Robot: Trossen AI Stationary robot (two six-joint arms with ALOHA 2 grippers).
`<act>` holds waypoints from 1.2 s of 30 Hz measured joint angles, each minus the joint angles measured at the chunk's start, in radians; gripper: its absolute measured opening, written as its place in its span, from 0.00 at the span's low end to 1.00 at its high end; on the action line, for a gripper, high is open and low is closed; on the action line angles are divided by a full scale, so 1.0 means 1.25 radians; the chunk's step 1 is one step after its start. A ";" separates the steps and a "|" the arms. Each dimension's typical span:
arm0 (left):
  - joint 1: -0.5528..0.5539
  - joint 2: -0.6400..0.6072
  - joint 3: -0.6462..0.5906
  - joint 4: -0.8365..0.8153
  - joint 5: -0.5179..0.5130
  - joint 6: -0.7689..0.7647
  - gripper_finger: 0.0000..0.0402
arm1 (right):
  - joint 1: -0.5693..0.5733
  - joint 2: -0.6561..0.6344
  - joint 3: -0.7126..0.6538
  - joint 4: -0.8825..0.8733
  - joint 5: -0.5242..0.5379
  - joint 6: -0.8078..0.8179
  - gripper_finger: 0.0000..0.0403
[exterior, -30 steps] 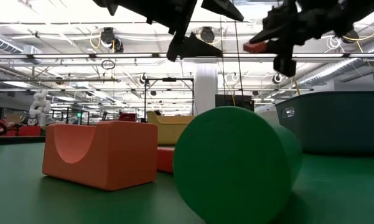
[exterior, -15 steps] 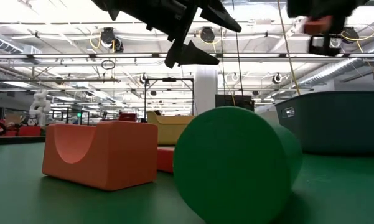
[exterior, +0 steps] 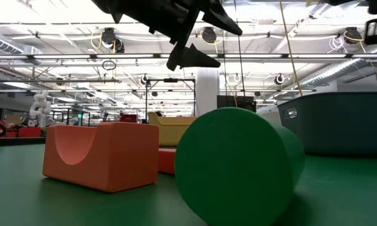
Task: Sort & place blocks by color
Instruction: Put the top orange block into the black bin
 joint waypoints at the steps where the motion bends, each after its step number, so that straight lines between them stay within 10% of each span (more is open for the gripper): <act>1: 0.001 0.000 0.000 0.000 0.010 -0.007 0.98 | 0.016 0.000 0.000 0.000 0.000 0.019 0.11; 21: -0.073 0.000 0.000 -0.007 0.030 -0.141 0.98 | 0.351 0.062 -0.141 0.366 0.073 0.373 0.12; 36: -0.254 0.000 -0.001 -0.178 0.085 -0.269 0.98 | 0.383 0.156 -0.143 0.410 0.193 0.391 0.21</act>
